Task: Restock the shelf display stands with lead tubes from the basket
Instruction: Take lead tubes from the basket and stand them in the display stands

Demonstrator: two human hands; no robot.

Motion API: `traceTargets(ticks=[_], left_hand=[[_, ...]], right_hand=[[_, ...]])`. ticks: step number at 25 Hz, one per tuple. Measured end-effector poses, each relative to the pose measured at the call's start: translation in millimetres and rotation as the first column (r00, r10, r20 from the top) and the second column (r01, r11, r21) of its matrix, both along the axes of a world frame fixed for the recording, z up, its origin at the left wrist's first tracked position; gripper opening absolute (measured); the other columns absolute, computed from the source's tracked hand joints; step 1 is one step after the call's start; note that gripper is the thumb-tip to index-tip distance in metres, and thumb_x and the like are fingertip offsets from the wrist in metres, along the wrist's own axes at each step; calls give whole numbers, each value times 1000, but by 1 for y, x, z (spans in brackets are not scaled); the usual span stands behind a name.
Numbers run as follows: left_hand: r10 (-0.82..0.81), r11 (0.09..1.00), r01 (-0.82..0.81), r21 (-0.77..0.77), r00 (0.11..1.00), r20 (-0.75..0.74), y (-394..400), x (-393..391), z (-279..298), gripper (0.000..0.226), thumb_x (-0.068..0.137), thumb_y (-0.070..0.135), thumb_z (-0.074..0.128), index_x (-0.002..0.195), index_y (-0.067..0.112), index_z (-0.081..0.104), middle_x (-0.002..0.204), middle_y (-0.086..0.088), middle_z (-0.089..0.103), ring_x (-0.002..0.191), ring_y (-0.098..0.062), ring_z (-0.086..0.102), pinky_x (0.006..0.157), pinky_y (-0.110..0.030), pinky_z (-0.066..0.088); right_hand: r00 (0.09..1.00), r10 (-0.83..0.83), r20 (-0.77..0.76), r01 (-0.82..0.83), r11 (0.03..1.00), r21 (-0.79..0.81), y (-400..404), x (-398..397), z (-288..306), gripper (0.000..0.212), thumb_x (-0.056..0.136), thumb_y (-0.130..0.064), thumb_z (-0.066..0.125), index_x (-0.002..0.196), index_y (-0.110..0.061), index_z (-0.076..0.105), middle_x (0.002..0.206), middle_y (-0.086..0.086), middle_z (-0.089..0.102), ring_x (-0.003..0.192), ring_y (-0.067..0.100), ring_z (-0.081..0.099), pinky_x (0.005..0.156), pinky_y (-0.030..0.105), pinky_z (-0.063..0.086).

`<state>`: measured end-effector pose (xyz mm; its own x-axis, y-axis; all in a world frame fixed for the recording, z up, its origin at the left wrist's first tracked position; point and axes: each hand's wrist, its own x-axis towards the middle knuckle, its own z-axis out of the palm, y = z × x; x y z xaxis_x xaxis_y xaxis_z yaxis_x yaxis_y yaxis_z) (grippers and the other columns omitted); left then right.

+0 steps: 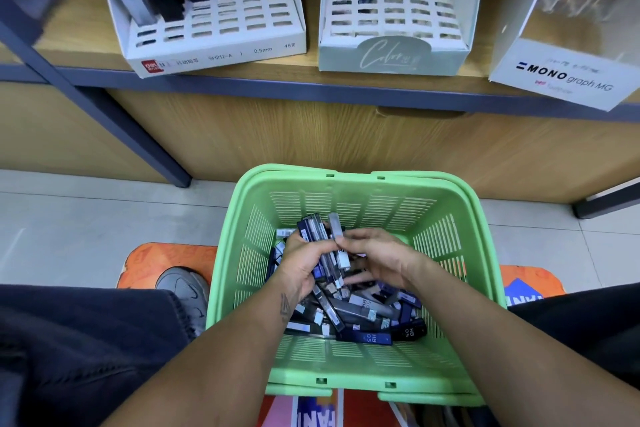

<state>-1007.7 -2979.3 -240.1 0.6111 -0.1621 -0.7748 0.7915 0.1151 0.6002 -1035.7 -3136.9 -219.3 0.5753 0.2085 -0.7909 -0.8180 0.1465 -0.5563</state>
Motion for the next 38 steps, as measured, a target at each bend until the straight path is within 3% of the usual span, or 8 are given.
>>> traceTargets(ticks=[4,10,13,18,22,28,34,38], left_hand=[[-44,999,44,-20,999,10,11,6,41,81,57,6,93,124,5,49,109,-20,71,94,-38,73,80,-59,59],[-186,982,187,2,977,107,27,22,113,67,67,-4,87,123,-1,52,105,-25,73,92,-41,73,80,-56,59],[-282,959,281,33,937,205,33,38,153,52,71,-8,80,120,-7,63,100,-28,73,89,-38,74,83,-54,59],[-303,953,296,71,897,321,38,64,231,30,79,-15,69,107,-5,60,85,-28,71,70,-33,75,60,-40,61],[-262,965,234,120,886,383,47,89,285,20,84,-15,63,99,-2,61,75,-22,72,64,-30,74,57,-42,62],[-153,988,123,97,887,436,61,115,342,20,84,-17,60,93,0,62,85,-22,71,58,-32,72,58,-46,62],[-107,991,60,117,882,459,86,144,371,19,83,-14,64,96,1,63,74,-20,73,65,-31,75,60,-43,63],[-46,994,-6,108,881,471,121,170,387,14,88,-10,61,87,3,63,70,-16,73,57,-26,73,52,-39,61]], right_hand=[[986,100,135,-87,991,-103,-5,5,26,59,80,12,72,133,-8,57,119,19,67,96,32,74,82,42,63],[901,288,323,-208,943,-261,-2,21,93,40,82,13,73,119,2,62,91,26,74,75,30,73,76,39,61],[863,320,392,-198,926,-322,-7,30,135,34,87,10,68,118,-3,69,82,13,74,72,22,68,77,37,60],[826,240,510,-65,940,-336,-19,46,198,33,95,6,56,123,-6,68,81,13,66,65,18,63,70,32,56],[736,246,631,36,916,-400,-26,58,251,24,95,6,60,118,3,67,74,14,70,63,18,65,71,28,58],[548,236,803,281,852,-443,-18,87,328,16,92,5,66,105,-3,72,80,17,70,67,18,67,71,23,60],[419,411,810,340,756,-560,24,150,338,16,84,-4,78,95,-12,71,92,15,74,87,32,72,84,45,61],[294,539,789,344,711,-614,59,179,342,16,86,-7,77,99,-15,74,91,-1,71,87,13,68,83,24,57]])
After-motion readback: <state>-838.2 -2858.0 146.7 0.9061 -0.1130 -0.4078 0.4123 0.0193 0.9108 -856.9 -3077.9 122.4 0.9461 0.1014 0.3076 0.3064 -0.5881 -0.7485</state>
